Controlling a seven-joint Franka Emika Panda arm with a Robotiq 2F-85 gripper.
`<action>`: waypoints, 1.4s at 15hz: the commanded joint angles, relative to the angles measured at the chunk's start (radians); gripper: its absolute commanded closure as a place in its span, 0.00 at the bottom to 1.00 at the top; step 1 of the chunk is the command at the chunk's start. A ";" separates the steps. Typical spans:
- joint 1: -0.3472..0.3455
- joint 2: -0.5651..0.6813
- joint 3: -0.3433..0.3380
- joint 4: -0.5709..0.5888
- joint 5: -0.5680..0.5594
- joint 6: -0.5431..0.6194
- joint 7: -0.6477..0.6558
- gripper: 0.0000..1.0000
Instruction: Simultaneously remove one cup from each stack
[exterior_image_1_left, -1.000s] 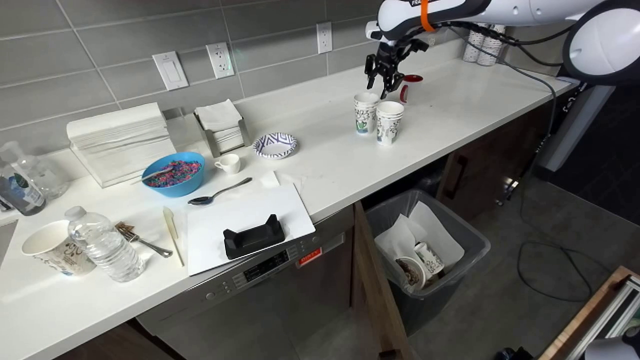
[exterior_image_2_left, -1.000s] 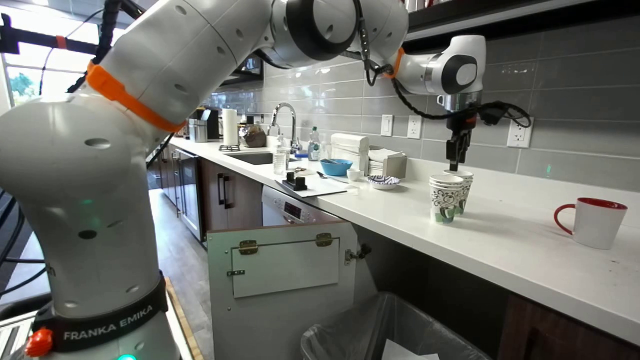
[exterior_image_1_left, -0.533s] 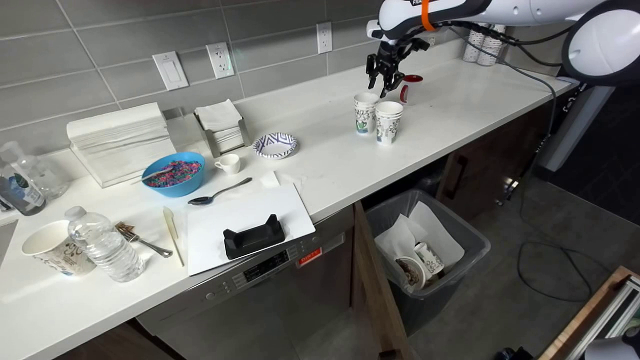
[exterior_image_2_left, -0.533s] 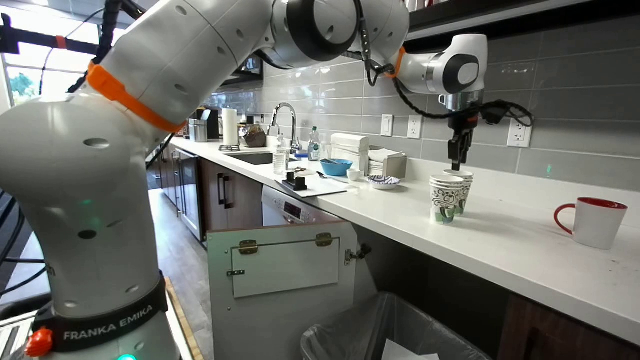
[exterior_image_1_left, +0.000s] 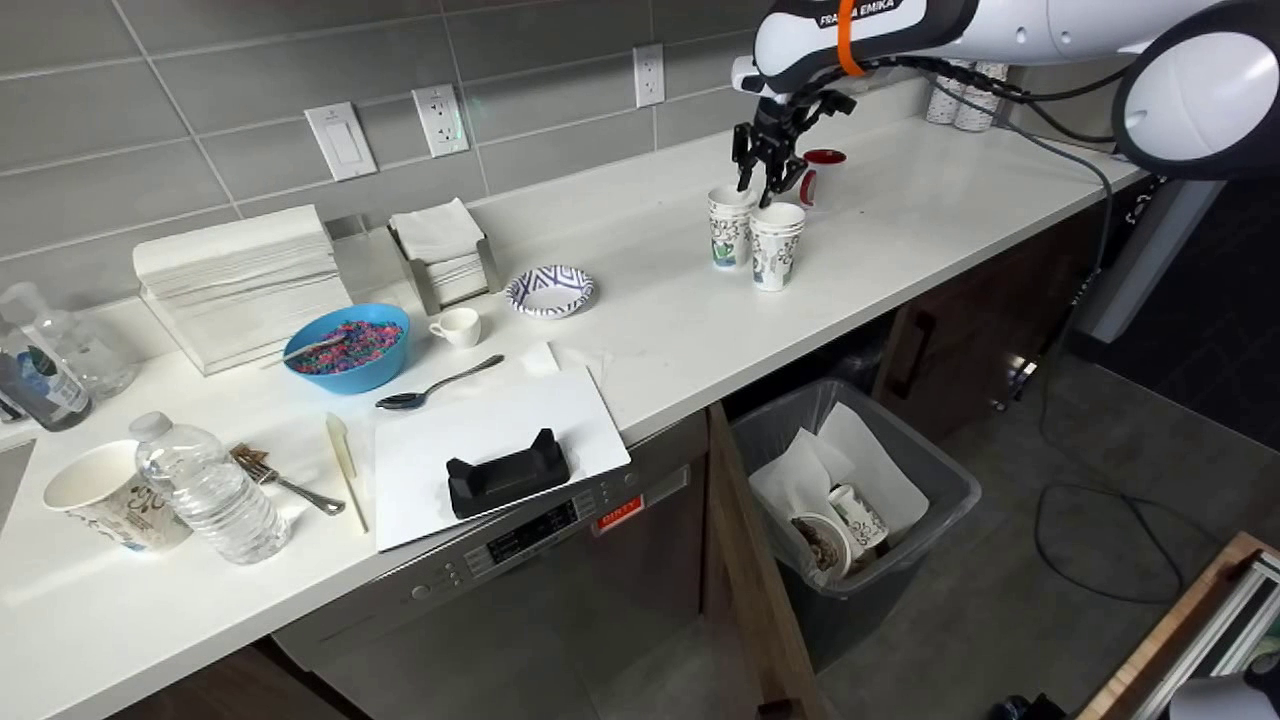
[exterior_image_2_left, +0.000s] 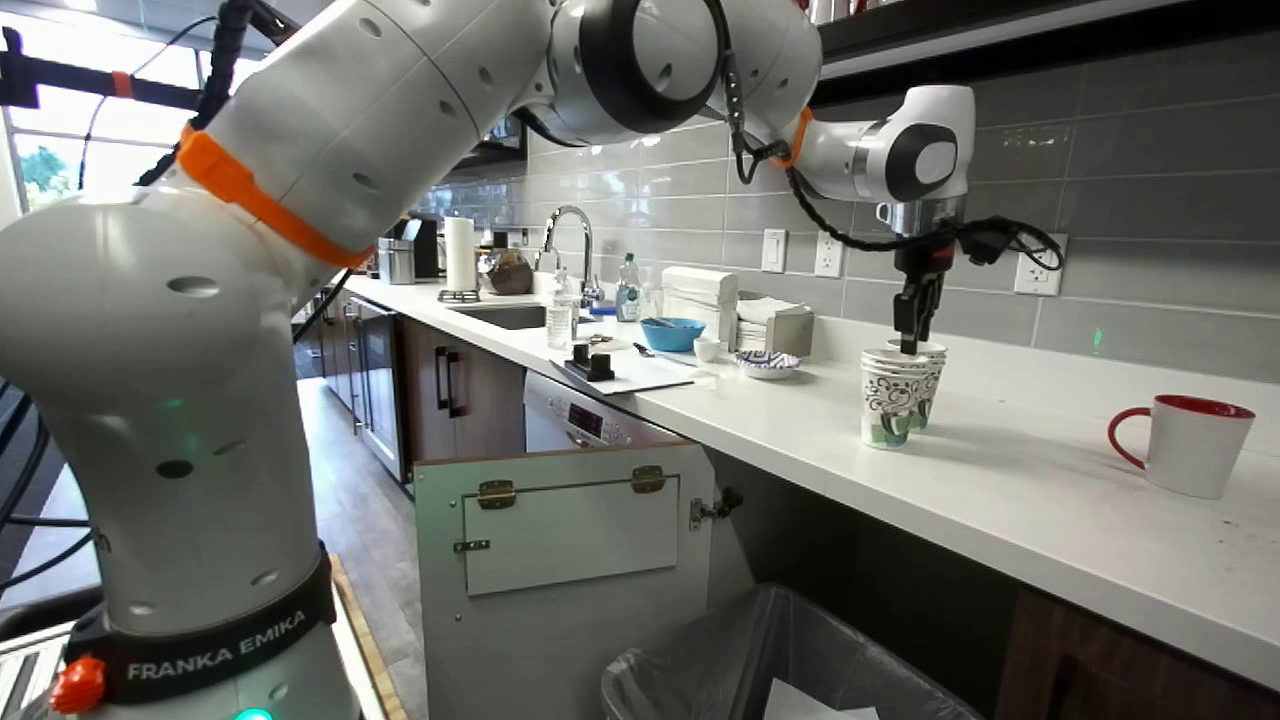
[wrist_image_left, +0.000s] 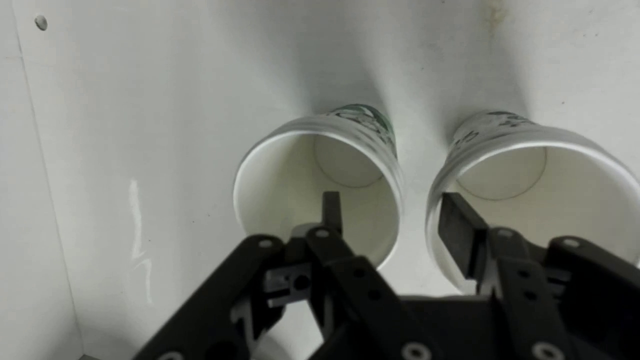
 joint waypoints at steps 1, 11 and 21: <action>-0.005 0.022 0.008 0.032 -0.017 -0.056 -0.007 0.49; 0.003 0.049 0.008 0.070 -0.019 -0.103 -0.005 0.57; 0.009 0.077 0.008 0.114 -0.021 -0.113 -0.001 0.80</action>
